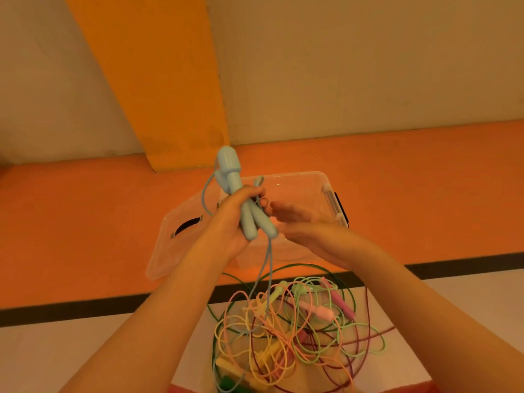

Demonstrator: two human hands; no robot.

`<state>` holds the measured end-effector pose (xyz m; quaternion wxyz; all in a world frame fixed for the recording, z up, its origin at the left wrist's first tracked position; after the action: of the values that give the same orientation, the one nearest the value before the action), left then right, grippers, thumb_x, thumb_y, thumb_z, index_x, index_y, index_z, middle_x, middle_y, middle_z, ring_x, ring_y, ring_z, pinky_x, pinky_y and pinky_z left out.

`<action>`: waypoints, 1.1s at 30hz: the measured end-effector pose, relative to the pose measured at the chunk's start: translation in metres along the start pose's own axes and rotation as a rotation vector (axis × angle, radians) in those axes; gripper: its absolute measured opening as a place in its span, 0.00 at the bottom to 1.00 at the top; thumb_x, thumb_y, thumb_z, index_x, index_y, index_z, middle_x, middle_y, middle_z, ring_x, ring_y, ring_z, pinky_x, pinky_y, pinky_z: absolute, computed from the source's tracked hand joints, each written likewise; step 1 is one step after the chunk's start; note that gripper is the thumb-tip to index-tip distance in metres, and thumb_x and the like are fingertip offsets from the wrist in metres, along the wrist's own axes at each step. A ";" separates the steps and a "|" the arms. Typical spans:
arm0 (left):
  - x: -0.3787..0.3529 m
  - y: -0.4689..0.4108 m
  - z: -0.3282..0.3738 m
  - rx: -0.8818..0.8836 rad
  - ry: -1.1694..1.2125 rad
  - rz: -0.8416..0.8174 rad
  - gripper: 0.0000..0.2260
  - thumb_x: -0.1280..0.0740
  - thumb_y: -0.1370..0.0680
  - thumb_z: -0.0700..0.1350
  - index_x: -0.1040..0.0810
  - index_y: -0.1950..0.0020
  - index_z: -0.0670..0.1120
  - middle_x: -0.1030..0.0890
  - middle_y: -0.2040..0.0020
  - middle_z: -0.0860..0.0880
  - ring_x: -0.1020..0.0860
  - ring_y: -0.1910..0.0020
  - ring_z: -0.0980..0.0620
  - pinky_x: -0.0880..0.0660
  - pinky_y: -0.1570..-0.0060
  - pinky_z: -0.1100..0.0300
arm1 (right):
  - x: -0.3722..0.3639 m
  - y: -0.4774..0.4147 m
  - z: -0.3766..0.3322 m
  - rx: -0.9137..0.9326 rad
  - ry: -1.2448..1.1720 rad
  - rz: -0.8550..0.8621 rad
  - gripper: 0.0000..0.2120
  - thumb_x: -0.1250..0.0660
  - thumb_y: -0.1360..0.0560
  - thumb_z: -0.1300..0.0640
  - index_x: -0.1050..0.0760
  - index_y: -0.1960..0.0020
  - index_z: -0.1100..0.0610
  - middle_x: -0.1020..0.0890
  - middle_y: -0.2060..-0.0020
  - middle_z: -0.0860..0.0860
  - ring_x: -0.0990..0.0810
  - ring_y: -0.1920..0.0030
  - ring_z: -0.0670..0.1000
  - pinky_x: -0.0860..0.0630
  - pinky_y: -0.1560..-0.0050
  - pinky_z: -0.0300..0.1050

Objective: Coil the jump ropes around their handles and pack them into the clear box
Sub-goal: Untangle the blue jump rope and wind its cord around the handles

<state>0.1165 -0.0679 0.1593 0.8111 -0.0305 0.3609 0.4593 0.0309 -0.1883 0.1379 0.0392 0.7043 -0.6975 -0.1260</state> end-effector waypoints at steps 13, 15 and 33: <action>-0.002 0.011 0.013 -0.066 0.093 -0.081 0.08 0.42 0.23 0.32 0.29 0.56 0.44 0.25 0.66 0.47 0.26 0.70 0.53 0.25 0.67 0.61 | -0.019 -0.003 0.027 -0.131 0.337 -0.052 0.05 0.37 0.22 0.59 0.27 0.46 0.55 0.19 0.46 0.55 0.21 0.45 0.51 0.27 0.45 0.43; 0.002 0.011 0.016 -0.083 0.080 -0.059 0.09 0.44 0.22 0.32 0.28 0.56 0.43 0.21 0.64 0.46 0.21 0.67 0.52 0.22 0.64 0.60 | -0.023 -0.006 0.031 -0.102 0.473 -0.014 0.05 0.41 0.20 0.60 0.27 0.50 0.57 0.20 0.50 0.56 0.22 0.51 0.52 0.27 0.57 0.33; -0.006 0.018 -0.011 -0.047 -0.606 -0.221 0.13 0.36 0.23 0.32 0.27 0.65 0.44 0.21 0.63 0.45 0.21 0.61 0.47 0.26 0.43 0.47 | 0.024 0.012 -0.067 0.463 -0.527 0.343 0.05 0.39 0.22 0.56 0.28 0.51 0.58 0.15 0.56 0.53 0.16 0.52 0.53 0.20 0.52 0.45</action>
<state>0.0950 -0.0663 0.1601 0.9257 0.0500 0.0868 0.3647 0.0342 -0.2204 0.2024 -0.2809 0.5111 -0.8013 -0.1333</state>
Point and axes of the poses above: each hand's wrist, its own y-axis away from the middle knuckle, its own x-axis out of the back of the hand, z = x × y, the point moved 2 cm from there along -y, towards the middle knuckle
